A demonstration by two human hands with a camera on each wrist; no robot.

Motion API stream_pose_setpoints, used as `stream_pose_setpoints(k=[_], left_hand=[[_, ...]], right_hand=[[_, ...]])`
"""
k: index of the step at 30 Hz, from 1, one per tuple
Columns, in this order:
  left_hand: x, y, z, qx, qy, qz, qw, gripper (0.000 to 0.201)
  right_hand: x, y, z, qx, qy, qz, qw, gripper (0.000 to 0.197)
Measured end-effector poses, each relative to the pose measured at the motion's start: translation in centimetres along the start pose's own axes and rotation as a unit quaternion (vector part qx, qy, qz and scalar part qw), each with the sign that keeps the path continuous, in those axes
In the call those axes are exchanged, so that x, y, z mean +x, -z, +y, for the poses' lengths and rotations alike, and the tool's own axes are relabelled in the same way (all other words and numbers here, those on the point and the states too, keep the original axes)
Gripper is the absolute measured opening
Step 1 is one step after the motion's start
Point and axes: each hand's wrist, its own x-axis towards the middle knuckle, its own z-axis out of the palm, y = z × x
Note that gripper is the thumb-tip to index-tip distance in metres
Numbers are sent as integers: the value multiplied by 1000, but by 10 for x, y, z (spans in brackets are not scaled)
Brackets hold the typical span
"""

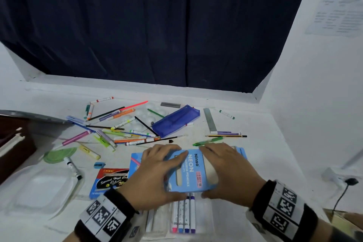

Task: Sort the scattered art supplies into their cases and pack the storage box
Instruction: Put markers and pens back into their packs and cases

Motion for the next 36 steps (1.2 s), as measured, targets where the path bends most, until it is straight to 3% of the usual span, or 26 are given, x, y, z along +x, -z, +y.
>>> stream_pose_setpoints(k=[6, 9, 12, 14, 18, 23, 26, 31, 36], left_hand=[[-17, 3, -24, 10, 42, -43, 998, 102], [-32, 16, -51, 1, 90, -56, 994, 107], [-49, 35, -80, -12, 123, -95, 988, 95], [-54, 51, -93, -25, 135, -149, 979, 89], [-39, 68, -111, -58, 110, -228, 966, 77], [-17, 70, -134, -87, 96, -285, 950, 71], [-10, 74, -143, -127, 103, -311, 936, 63], [-4, 75, -154, -84, 38, -290, 953, 41], [9, 76, -166, 19, -31, -204, 978, 32]], right_hand=[[9, -19, -6, 29, 17, -58, 998, 107], [13, -21, -4, 89, 11, -12, 996, 92], [22, -23, -4, 148, -30, 29, 988, 79], [29, -26, -7, 168, -31, 4, 985, 79], [45, -37, -17, 170, 42, -72, 982, 83], [63, -44, -30, 119, 74, -91, 986, 34], [63, -40, -31, 117, 47, -78, 989, 27], [64, -43, -35, 84, 3, -101, 991, 28], [71, -51, -29, 106, -37, -69, 991, 21]])
